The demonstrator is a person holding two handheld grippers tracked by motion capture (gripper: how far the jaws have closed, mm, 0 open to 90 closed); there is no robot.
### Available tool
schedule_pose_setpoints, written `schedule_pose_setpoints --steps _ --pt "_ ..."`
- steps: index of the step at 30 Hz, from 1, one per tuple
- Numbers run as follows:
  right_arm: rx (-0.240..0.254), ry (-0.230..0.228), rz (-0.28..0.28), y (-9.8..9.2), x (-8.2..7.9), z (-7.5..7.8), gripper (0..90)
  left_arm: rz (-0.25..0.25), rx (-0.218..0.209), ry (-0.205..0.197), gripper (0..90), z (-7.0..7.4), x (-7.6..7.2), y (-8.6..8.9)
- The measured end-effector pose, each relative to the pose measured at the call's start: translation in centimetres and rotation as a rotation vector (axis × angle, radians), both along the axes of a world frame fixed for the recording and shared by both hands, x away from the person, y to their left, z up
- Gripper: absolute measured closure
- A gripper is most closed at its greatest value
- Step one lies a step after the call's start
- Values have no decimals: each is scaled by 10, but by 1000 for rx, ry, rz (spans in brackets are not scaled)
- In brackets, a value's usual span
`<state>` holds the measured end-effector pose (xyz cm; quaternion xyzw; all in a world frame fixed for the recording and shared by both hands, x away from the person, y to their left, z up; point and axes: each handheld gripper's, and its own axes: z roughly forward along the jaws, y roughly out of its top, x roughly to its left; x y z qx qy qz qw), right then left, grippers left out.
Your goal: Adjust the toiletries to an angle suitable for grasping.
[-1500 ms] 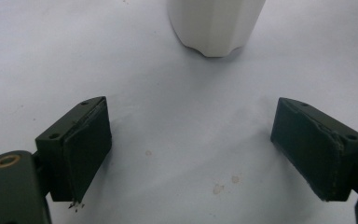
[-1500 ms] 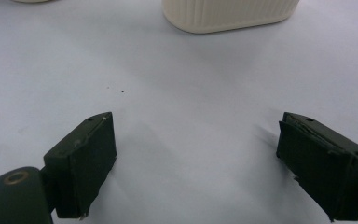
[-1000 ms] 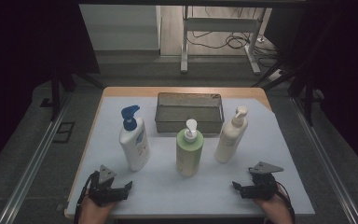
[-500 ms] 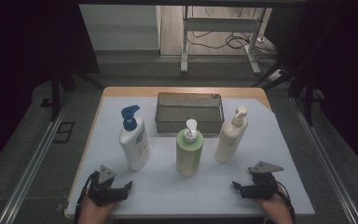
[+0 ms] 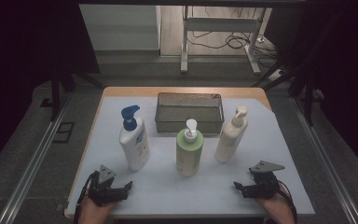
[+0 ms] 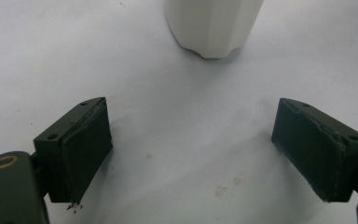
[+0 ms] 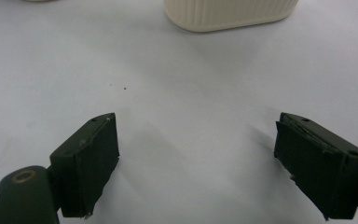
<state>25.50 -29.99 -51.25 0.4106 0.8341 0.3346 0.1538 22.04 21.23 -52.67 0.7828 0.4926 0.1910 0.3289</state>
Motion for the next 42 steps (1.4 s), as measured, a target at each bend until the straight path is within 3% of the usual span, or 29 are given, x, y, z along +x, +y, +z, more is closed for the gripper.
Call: schedule_pose_setpoints --steps 6,16,25,35,42 --pt "34 -1 17 -1 1 6 131 0 0 0 115 0 0 0" --pt "71 -1 -4 -5 9 15 164 1 -1 -1 115 0 0 0" --pt "72 1 -10 -7 19 22 378 1 -1 -1 115 0 0 0" --pt "79 -1 -26 -11 33 26 525 1 -1 -2 114 0 0 0" --pt "96 -15 -45 -12 46 30 690 1 -2 -1 115 0 0 0"
